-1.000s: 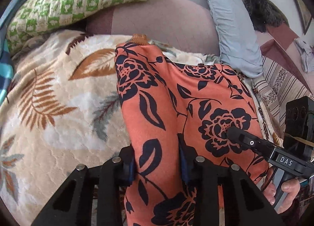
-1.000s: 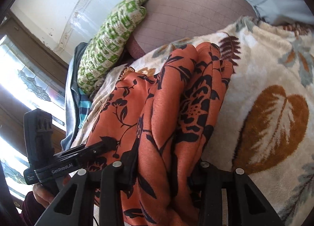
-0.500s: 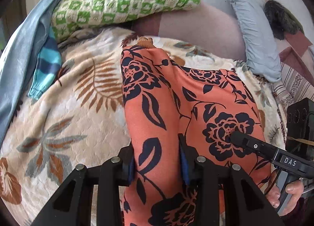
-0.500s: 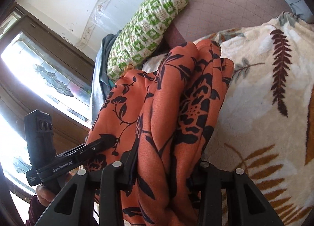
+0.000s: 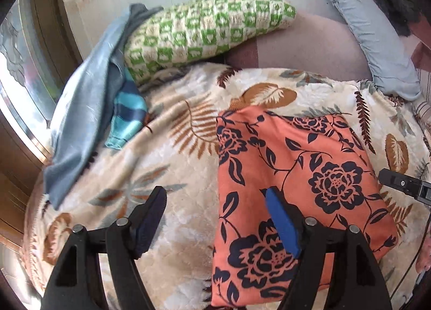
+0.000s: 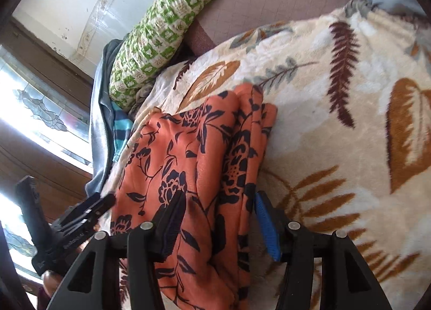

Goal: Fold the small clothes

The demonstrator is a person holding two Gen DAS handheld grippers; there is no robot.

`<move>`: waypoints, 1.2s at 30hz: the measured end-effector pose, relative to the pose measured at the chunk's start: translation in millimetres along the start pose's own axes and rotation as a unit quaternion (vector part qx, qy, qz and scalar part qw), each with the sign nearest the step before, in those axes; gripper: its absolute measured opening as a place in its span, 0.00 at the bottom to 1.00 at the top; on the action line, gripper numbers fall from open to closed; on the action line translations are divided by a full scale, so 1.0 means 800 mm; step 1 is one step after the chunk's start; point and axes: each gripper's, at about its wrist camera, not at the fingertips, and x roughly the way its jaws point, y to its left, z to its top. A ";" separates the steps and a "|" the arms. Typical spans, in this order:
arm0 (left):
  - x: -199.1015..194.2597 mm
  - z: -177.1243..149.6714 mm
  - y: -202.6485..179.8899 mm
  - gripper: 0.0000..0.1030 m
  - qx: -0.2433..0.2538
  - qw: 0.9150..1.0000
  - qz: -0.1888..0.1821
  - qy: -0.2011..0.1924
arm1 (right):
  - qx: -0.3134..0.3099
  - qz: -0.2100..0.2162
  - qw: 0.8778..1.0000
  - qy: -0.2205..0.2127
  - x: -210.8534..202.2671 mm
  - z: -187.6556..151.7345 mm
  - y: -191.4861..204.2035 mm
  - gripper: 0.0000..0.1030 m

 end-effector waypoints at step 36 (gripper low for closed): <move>-0.348 -0.077 0.117 1.00 -0.075 0.974 0.071 -0.202 | -0.166 -0.137 0.952 -0.218 -0.309 -0.158 0.258 0.64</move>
